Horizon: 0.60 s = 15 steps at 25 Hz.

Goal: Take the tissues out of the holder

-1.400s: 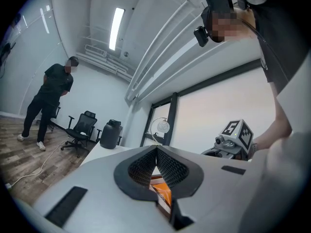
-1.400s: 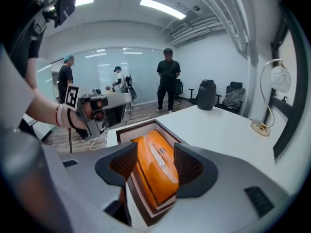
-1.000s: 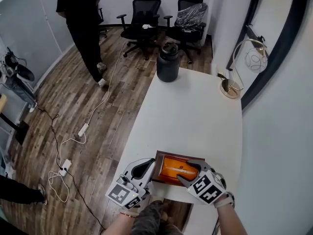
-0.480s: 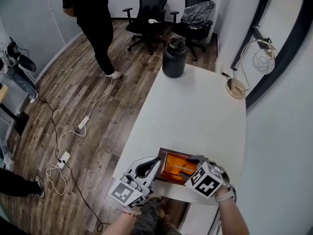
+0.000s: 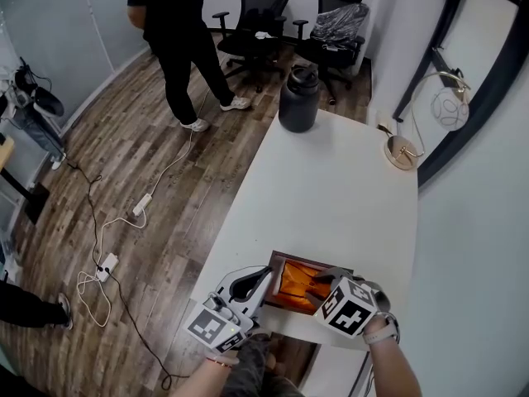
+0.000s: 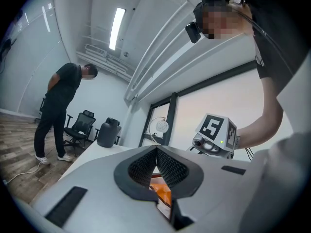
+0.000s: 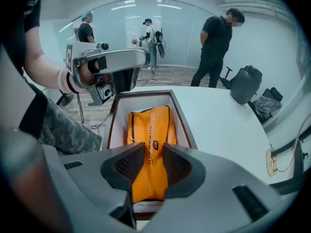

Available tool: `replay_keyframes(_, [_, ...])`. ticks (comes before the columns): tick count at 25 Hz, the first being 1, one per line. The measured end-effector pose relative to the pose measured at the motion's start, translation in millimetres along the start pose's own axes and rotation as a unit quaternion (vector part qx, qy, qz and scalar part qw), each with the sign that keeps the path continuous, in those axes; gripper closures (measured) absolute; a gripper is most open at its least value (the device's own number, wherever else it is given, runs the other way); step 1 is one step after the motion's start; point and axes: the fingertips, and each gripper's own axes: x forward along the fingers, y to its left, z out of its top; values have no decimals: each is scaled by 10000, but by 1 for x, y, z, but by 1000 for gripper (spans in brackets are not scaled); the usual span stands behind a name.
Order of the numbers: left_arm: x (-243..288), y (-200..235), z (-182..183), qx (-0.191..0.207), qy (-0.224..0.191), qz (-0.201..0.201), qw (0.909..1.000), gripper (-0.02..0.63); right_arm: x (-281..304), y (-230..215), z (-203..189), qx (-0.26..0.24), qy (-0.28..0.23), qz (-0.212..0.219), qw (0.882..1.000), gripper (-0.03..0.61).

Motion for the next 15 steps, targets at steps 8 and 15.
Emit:
replay_keyframes(8, [-5,3,2,-32,-8,45,10000,607,-6,3,3,-65,-211,-247,9995,532])
replay_keyframes(15, [-6,2,5,-38,-2,42,10000,607,-20,2,9,274,-682,-301,9968,543])
